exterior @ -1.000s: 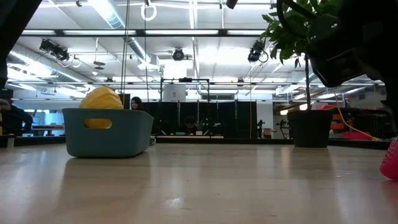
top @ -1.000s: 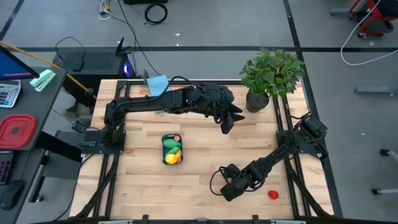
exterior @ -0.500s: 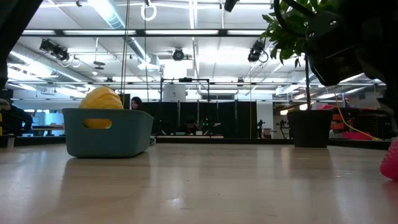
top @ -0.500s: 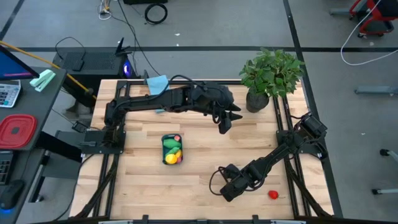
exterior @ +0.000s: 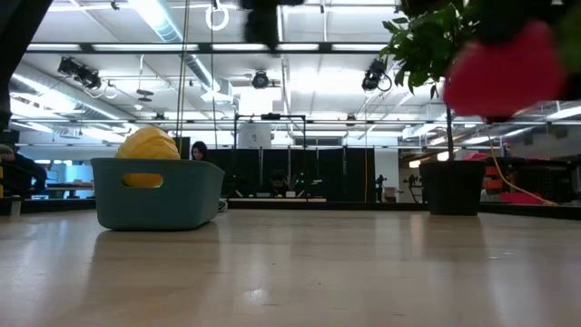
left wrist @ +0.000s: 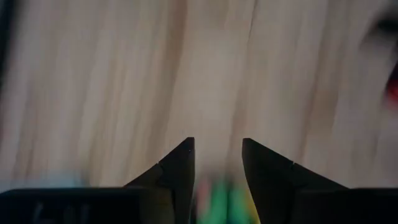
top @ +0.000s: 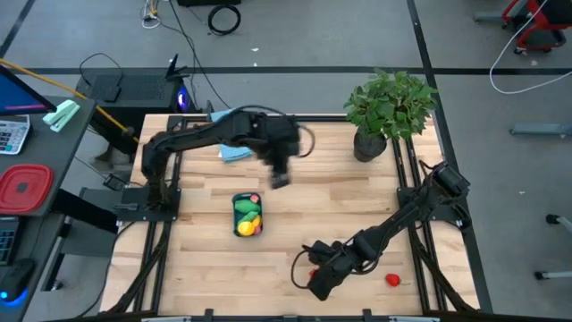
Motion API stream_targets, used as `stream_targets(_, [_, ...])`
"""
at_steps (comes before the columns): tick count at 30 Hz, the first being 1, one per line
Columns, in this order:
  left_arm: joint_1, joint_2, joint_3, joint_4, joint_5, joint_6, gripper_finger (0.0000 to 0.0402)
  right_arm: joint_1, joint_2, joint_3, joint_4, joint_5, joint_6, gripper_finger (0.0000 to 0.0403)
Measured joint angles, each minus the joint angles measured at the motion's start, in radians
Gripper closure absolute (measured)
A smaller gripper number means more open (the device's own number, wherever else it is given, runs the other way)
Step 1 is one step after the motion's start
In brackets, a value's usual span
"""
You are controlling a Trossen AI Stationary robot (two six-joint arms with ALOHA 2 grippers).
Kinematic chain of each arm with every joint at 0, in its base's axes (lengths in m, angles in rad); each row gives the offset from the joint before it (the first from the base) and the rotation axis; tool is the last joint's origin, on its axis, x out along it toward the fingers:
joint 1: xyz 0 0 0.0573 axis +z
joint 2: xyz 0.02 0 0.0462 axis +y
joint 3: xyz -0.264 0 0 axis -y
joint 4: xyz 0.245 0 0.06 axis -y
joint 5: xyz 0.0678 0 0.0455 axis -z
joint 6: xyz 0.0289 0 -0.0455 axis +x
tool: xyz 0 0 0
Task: Pick and placing Produce into tupperware
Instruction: Put the left strawberry into the blue bin
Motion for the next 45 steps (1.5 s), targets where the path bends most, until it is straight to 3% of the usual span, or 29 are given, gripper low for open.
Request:
stream_targets(3, [-0.009, -0.033, -0.001, -0.266, 0.000, -0.029, 0.0273, -0.031, -0.001, 0.038, -0.019, 0.032, -0.077, 0.0199])
stream_targets(9, [-0.064, -0.141, -0.033, -0.245, 0.004, -0.147, 0.0294, -0.137, -0.001, 0.078, -0.018, 0.079, -0.228, 0.0199])
stream_targets(14, [-0.119, -0.169, -0.037, -0.261, -0.084, -0.182, 0.0304, -0.224, -0.001, 0.083, 0.064, 0.089, -0.318, 0.0199])
stream_targets(18, [-0.144, -0.190, -0.034, -0.262, -0.088, -0.172, 0.0305, -0.269, -0.001, 0.083, 0.205, 0.099, -0.453, 0.0199])
stream_targets(22, [-0.156, -0.209, -0.036, -0.262, -0.092, -0.141, 0.0308, -0.289, 0.008, 0.083, 0.367, 0.205, -0.643, 0.0199])
stream_targets(26, [-0.157, -0.240, -0.035, -0.262, -0.097, -0.109, 0.0315, -0.313, 0.033, 0.084, 0.506, 0.213, -0.759, 0.0199])
stream_targets(34, [-0.154, -0.294, -0.035, -0.264, -0.106, -0.109, 0.0326, -0.399, 0.191, 0.106, 0.566, 0.209, -0.768, 0.0200])
stream_targets(39, [-0.154, -0.311, -0.035, -0.263, -0.108, -0.109, 0.0330, -0.430, 0.277, 0.204, 0.616, 0.178, -0.861, 0.0201])
stream_targets(45, [-0.154, -0.317, -0.035, -0.262, -0.109, -0.109, 0.0329, -0.429, 0.374, 0.320, 0.537, 0.160, -0.886, 0.0201])
